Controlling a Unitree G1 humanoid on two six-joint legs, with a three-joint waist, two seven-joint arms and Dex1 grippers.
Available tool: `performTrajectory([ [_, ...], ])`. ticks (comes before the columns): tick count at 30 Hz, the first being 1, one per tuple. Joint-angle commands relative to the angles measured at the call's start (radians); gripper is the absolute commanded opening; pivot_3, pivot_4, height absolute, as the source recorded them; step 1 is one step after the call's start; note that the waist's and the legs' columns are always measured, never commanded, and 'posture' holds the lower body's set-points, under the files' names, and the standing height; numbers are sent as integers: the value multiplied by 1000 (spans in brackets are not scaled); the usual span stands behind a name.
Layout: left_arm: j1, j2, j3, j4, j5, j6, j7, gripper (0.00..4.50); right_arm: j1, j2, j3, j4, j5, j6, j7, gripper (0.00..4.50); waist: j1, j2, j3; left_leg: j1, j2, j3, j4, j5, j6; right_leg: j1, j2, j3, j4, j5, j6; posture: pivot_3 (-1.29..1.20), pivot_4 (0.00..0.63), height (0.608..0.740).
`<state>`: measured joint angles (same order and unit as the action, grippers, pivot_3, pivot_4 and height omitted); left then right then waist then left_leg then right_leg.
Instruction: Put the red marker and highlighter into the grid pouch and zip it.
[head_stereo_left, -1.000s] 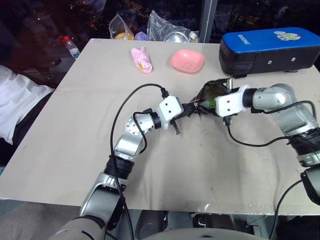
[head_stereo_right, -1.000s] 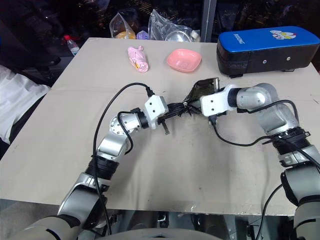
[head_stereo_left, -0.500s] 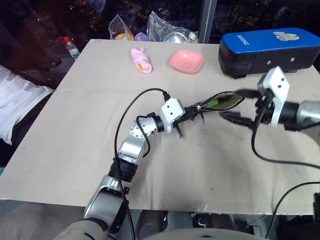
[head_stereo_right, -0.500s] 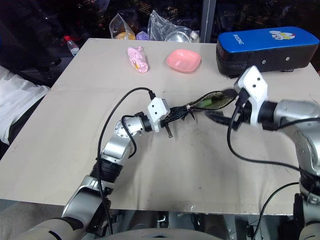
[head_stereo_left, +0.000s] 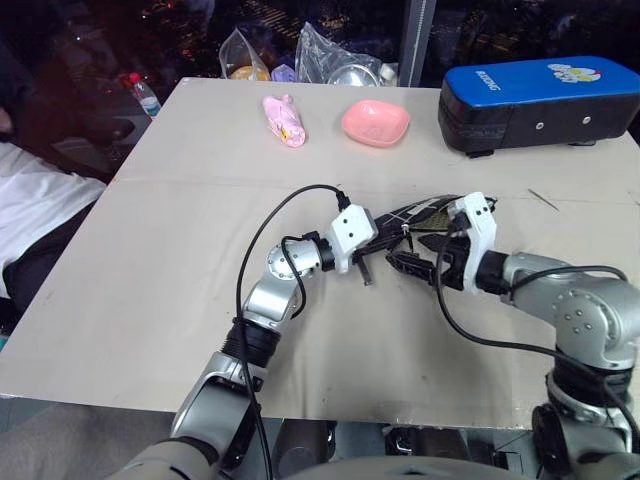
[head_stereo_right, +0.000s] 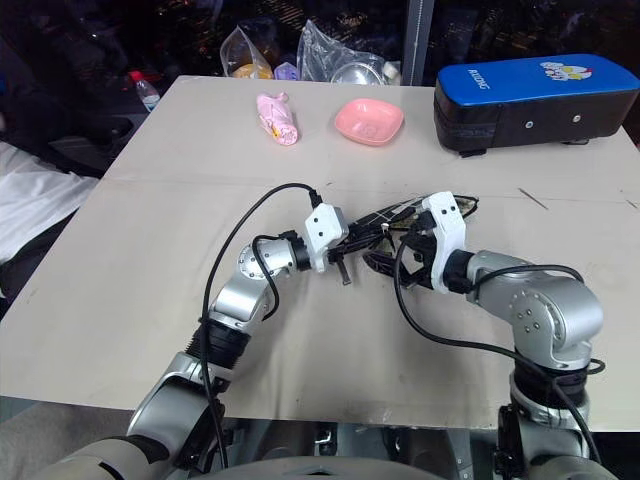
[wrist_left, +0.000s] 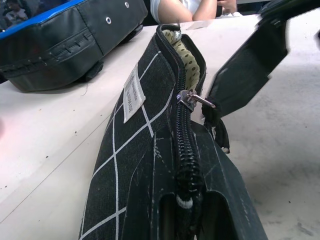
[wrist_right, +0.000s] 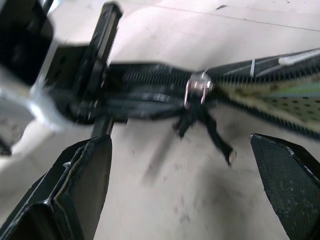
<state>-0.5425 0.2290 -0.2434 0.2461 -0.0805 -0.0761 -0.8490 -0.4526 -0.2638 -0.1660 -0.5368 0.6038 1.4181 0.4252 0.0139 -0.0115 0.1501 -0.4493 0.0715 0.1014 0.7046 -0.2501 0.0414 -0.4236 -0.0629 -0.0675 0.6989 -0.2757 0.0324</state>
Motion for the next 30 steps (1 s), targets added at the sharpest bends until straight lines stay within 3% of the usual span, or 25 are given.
performTrajectory([
  [1,4,-1,-7,-31,-2,-14,-1,0,-22,24,-24,10,20,-19,-25,4449,0,0,0,0,0,0,0,0,0,0,0,0,0,0,0,0,150,688],
  [4,10,0,-9,-36,0,-14,0,0,-22,41,-21,27,24,-27,-38,3679,-2,0,0,0,0,0,0,0,0,0,0,0,0,0,0,0,150,688],
  [11,14,6,-10,-39,1,-11,0,0,-15,40,-12,44,26,-61,-60,155,-2,0,0,0,0,0,0,0,0,0,1,0,0,0,0,0,150,688],
  [20,8,10,-12,-27,4,-16,0,0,3,0,-40,32,41,-67,-78,18,-1,0,0,0,0,0,0,0,0,0,1,0,0,0,0,0,150,688],
  [30,2,12,-5,-11,10,-28,16,0,27,-124,-108,71,28,-98,-78,18,-1,0,0,0,0,0,-1,0,0,0,1,0,-1,0,0,0,150,688],
])
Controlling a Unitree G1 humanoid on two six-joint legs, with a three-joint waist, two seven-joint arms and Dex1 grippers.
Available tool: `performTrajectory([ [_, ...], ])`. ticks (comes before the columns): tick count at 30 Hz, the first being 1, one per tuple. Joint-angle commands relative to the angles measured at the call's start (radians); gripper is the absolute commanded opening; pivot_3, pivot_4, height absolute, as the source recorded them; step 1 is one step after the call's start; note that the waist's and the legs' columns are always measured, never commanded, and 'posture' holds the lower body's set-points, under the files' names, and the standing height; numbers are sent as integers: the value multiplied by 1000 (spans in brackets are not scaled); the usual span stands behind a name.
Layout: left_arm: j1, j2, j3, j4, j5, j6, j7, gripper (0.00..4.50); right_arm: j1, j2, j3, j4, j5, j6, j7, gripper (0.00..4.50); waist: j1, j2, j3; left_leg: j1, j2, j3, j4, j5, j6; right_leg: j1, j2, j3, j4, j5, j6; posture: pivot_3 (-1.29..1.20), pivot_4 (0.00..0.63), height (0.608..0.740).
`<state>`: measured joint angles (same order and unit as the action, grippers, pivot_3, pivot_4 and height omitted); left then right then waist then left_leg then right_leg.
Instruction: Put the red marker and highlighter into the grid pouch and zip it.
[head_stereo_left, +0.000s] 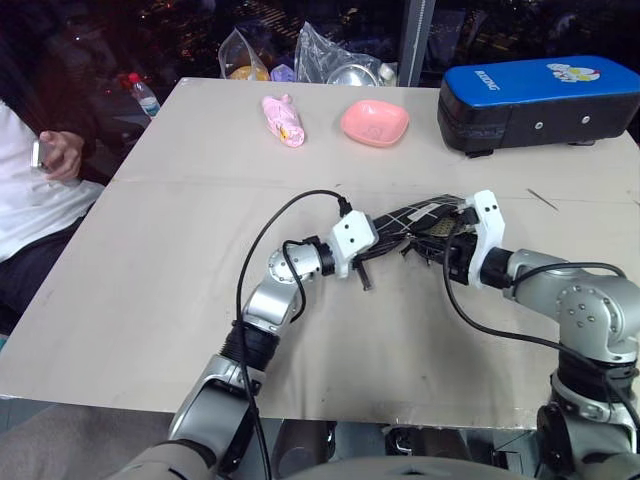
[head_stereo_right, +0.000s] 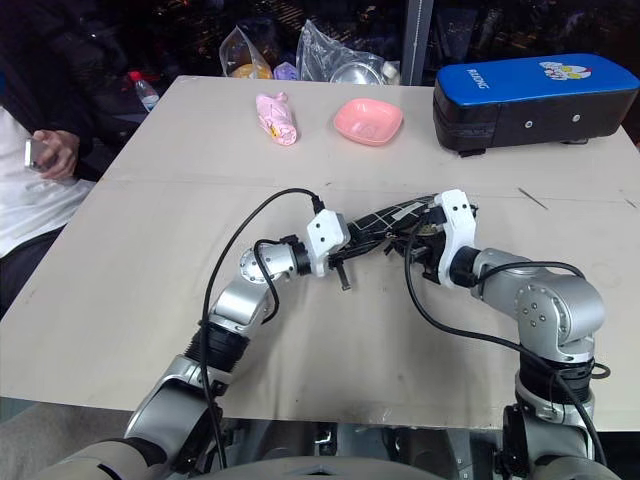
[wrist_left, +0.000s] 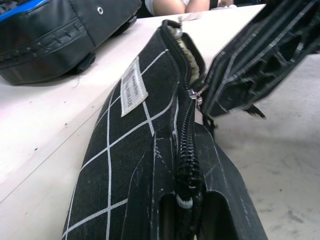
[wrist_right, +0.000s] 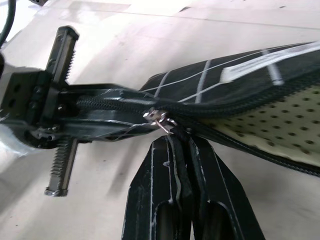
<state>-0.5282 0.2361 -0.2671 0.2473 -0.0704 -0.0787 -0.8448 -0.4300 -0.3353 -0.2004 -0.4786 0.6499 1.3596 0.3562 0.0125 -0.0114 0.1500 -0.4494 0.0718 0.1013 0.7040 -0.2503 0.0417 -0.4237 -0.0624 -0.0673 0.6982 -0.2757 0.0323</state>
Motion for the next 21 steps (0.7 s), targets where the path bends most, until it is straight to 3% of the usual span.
performTrajectory([
  [1,-13,5,18,-11,0,-26,14,0,4,-65,-81,20,-19,-46,-8,18,1,0,0,0,0,0,0,0,0,0,0,0,0,0,0,0,150,688],
  [12,-11,17,19,-2,1,-40,24,0,0,-229,-180,159,-46,-145,-5,18,0,0,0,0,0,0,0,0,0,0,0,0,0,0,0,0,150,688],
  [21,2,49,37,4,8,-56,49,0,-3,-281,-205,277,-87,-225,-32,18,1,0,0,0,0,1,0,0,0,0,0,0,-1,0,0,0,150,688],
])
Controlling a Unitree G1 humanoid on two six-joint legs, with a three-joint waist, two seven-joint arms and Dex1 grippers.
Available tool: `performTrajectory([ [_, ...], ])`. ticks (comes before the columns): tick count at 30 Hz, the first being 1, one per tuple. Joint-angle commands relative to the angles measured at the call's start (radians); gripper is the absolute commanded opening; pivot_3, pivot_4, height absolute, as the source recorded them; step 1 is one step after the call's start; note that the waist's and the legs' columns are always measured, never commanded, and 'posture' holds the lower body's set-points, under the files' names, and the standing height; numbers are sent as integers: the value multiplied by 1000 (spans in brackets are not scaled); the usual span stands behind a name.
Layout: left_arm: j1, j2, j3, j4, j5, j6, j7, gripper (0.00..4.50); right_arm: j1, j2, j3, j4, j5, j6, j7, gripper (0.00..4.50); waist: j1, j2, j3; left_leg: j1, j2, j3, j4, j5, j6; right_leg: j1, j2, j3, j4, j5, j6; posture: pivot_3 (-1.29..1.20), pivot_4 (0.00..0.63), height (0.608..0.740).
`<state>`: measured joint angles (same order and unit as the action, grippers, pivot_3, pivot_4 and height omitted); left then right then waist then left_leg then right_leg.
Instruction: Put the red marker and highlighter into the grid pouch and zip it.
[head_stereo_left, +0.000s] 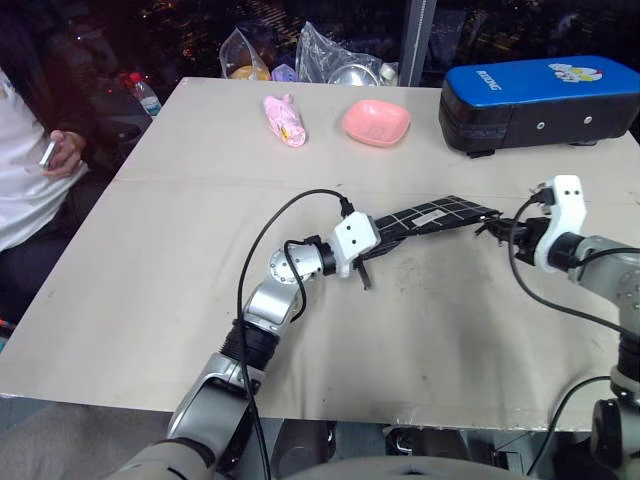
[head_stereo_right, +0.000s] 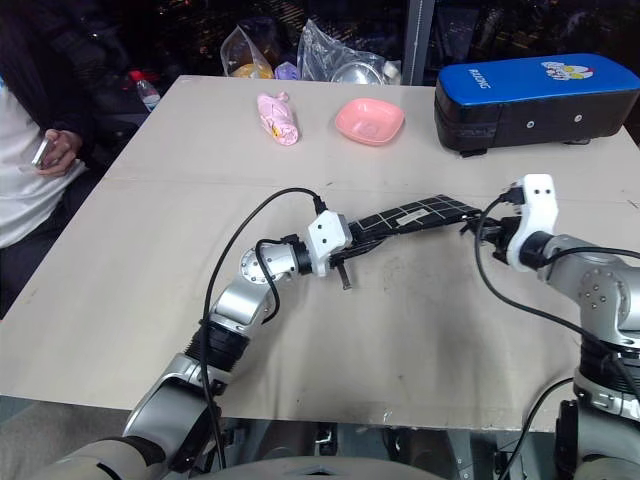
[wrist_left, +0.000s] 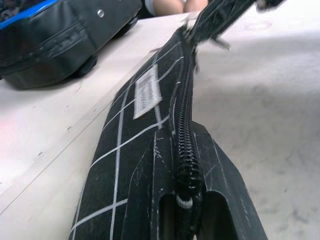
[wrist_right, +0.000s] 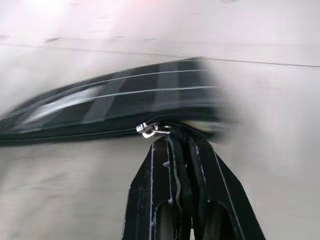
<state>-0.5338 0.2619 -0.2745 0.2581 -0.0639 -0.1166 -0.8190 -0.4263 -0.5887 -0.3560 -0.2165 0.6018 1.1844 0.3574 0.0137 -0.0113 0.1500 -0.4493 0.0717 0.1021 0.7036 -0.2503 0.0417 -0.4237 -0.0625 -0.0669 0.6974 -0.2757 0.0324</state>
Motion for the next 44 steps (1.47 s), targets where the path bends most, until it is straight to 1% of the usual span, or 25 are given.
performTrajectory([
  [1,9,29,48,-6,2,-19,27,0,-5,-28,-50,25,-45,-60,-38,18,-1,0,0,0,0,0,0,0,0,0,0,0,0,0,0,0,150,688],
  [6,17,48,57,-7,2,-22,40,0,4,-21,-39,19,-19,-72,-16,18,-1,0,0,0,0,0,0,0,0,0,0,0,0,0,0,0,150,688],
  [9,23,50,58,-9,-3,-23,47,0,28,-34,-8,-13,10,-104,56,18,-1,0,0,0,0,0,0,0,0,0,0,0,0,0,0,0,150,688],
  [10,26,49,61,-11,-9,-21,50,0,37,-42,1,-25,21,-123,93,292,-1,0,0,0,0,0,0,0,0,0,0,0,0,0,0,0,150,688],
  [12,36,46,78,-17,-24,-21,57,758,72,-73,33,-59,39,-183,202,927,-1,0,0,0,1,0,0,0,0,0,0,0,0,0,0,0,150,688],
  [14,48,53,90,-25,-30,-18,53,1496,117,-98,57,-77,24,-267,279,1872,-1,0,0,0,1,0,0,0,0,0,0,0,0,0,0,0,150,688],
  [15,59,61,97,-36,-28,-15,55,1975,153,-116,70,-80,10,-317,327,2351,0,0,0,0,1,0,0,0,0,0,0,0,0,0,0,0,150,688],
  [16,71,69,106,-46,-24,-14,62,2517,193,-135,85,-80,-11,-375,374,2988,0,0,0,0,1,0,0,0,0,0,0,0,0,0,0,0,150,688],
  [17,80,75,112,-55,-19,-13,72,3000,225,-150,97,-74,-34,-429,409,3425,1,0,0,0,1,-1,0,0,0,0,0,0,-1,0,0,0,150,688],
  [19,115,95,130,-88,-20,2,87,4040,285,-173,115,-39,-67,-516,473,4493,0,0,0,0,1,-1,0,0,0,0,0,0,-1,0,0,0,150,688],
  [20,142,107,140,-120,-33,21,83,4459,308,-171,114,-10,-78,-572,506,4500,0,0,0,0,1,0,0,0,0,0,0,0,-1,0,0,0,150,688],
  [22,203,131,166,-192,-65,69,80,4459,345,-162,111,59,-106,-707,574,4500,-3,0,0,0,1,0,0,0,0,0,0,0,-1,0,0,0,150,688],
  [25,310,161,217,-315,-117,162,95,4459,377,-177,118,201,-169,-912,677,4500,-3,0,0,1,1,0,0,0,0,0,0,1,0,0,0,0,150,688],
  [27,388,181,248,-404,-156,235,100,4459,370,-178,109,293,-185,-1020,733,4500,-2,0,0,1,1,0,0,0,0,0,0,1,0,0,0,0,150,688],
  [29,469,196,277,-496,-196,306,111,4459,343,-175,96,393,-186,-1078,757,4500,-2,0,0,2,2,0,0,0,0,0,0,1,0,0,0,0,150,688],
  [31,543,210,294,-573,-205,354,132,4459,312,-178,94,514,-190,-1157,811,4500,-2,0,0,2,2,0,0,0,0,1,0,1,0,0,0,0,150,688],
  [34,614,222,301,-635,-189,389,160,4459,253,-182,90,668,-186,-1239,891,4500,2,1,0,2,1,0,0,0,0,1,0,0,0,0,0,0,150,688],
  [38,660,231,299,-658,-162,400,190,4459,190,-189,86,793,-184,-1294,964,4500,0,1,0,3,1,0,0,0,0,3,0,1,0,0,0,0,150,688],
  [41,684,230,305,-659,-149,391,212,4459,175,-192,82,842,-177,-1319,1020,4500,0,1,0,3,1,0,0,0,0,3,0,1,0,0,0,0,150,688],
  [44,705,232,310,-629,-147,362,209,4459,201,-177,73,840,-164,-1333,1042,4500,0,1,0,3,2,0,0,0,0,3,0,1,0,0,0,0,150,688],
])
